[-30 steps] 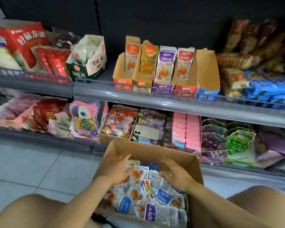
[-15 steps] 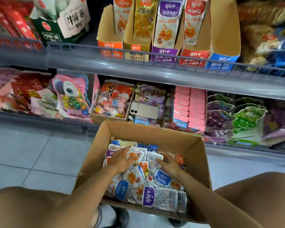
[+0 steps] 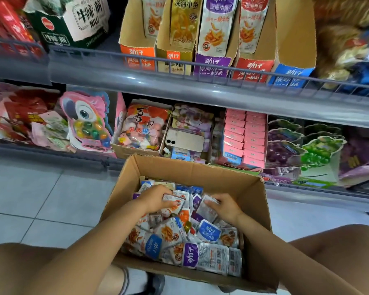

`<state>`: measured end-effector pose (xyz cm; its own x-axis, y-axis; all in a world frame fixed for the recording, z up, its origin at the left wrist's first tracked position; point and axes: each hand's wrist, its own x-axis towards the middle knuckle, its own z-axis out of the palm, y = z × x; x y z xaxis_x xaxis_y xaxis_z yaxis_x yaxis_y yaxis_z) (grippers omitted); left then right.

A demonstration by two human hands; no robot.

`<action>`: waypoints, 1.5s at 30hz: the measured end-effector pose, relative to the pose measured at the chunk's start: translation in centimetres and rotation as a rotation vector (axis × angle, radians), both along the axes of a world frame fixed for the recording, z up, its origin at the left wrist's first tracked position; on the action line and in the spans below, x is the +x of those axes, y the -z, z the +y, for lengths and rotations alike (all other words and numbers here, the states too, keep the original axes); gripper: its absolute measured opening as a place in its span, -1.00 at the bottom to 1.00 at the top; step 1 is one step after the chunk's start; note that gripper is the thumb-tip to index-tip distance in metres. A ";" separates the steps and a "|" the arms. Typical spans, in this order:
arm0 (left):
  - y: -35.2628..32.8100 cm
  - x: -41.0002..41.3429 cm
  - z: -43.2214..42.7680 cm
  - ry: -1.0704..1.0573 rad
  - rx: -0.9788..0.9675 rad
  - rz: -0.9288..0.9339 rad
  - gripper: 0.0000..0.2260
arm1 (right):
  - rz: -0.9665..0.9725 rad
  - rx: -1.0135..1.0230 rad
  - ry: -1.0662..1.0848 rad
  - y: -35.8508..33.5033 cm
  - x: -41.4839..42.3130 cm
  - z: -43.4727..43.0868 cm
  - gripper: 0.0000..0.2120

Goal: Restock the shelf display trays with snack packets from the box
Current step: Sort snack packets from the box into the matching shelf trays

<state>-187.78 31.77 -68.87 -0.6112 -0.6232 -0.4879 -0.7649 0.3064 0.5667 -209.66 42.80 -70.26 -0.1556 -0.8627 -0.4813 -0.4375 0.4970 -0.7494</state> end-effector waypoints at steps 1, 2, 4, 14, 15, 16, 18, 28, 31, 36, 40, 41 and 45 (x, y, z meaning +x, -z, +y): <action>-1.2 0.2 -0.1 -0.027 -0.013 0.045 -0.79 | 0.039 -0.049 0.024 -0.8 -0.3 0.0 -0.80; -2.6 0.3 -0.2 -0.088 -0.033 0.101 -0.83 | 0.047 -0.105 0.064 -1.9 -0.6 0.2 -0.82; -5.1 0.9 -0.3 -0.239 -0.075 0.210 -0.85 | -0.014 -0.204 0.170 -4.1 -0.8 0.5 -0.88; -10.3 3.2 4.0 -0.964 0.425 0.707 -0.90 | -0.647 -0.212 0.503 -8.5 0.4 3.5 -0.72; -10.6 3.2 4.5 -0.983 0.463 0.747 -0.90 | -0.700 -0.226 0.505 -9.0 0.7 3.6 -0.70; -10.9 3.1 5.0 -0.993 0.490 0.777 -0.89 | -0.749 -0.243 0.505 -9.5 1.1 3.6 -0.70; -11.3 2.8 5.8 -1.007 0.501 0.816 -0.88 | -0.795 -0.291 0.503 -10.5 1.8 3.4 -0.69; -14.1 -1.9 7.9 -0.795 0.619 0.922 -0.62 | -0.434 -0.646 0.261 -15.3 6.1 1.8 -0.79; -15.2 -2.5 8.0 -0.830 0.737 1.037 -0.59 | -0.425 -0.688 0.301 -16.2 6.2 1.5 -0.78; -16.1 -2.0 7.4 -0.834 0.765 1.199 -0.59 | -0.341 -0.744 0.319 -18.2 5.7 1.5 -0.73; -16.7 -2.9 7.3 -0.838 0.801 1.203 -0.71 | -0.350 -0.650 0.130 -18.0 6.9 1.6 -0.70; -17.0 -3.2 7.3 -0.812 0.805 1.201 -0.71 | -0.361 -0.618 0.105 -17.9 7.3 1.6 -0.66; -17.6 -3.2 7.0 -0.736 0.612 1.092 -0.78 | -0.351 -0.565 0.083 -18.1 7.5 1.4 -0.58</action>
